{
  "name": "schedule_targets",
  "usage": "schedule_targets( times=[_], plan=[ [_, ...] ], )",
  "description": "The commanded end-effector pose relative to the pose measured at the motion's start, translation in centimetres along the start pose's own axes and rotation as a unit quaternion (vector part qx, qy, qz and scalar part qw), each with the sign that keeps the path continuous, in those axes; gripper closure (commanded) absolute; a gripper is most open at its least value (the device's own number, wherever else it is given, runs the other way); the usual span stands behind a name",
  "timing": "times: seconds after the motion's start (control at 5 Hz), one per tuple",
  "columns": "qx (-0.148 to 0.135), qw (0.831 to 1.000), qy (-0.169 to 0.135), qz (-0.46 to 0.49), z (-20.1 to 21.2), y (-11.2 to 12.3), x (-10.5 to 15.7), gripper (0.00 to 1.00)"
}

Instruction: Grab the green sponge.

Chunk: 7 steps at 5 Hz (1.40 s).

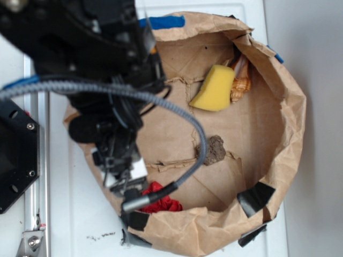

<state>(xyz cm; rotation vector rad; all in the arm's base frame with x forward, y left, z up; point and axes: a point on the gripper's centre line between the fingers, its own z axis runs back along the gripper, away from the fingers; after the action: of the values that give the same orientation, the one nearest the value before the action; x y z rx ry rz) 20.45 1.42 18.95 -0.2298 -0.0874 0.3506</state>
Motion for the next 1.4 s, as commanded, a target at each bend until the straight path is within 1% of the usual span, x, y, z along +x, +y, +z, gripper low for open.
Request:
schedule_targets(
  times=[0.0, 0.4, 0.6, 0.8, 1.0, 1.2],
  plan=[
    [0.000, 0.997, -0.067, 0.024, 2.4, 0.3, 2.0, 0.00],
    [0.000, 0.997, -0.067, 0.024, 2.4, 0.3, 2.0, 0.00],
    [0.035, 0.995, -0.094, 0.024, -2.4, 1.3, 1.4, 0.00],
    [0.042, 0.995, -0.090, 0.022, -5.6, 2.4, 2.0, 0.00],
    [0.056, 0.995, -0.085, 0.011, -7.1, 3.1, 3.3, 0.00],
    [0.056, 0.994, -0.080, 0.045, -7.3, 3.8, 5.4, 0.00]
  ],
)
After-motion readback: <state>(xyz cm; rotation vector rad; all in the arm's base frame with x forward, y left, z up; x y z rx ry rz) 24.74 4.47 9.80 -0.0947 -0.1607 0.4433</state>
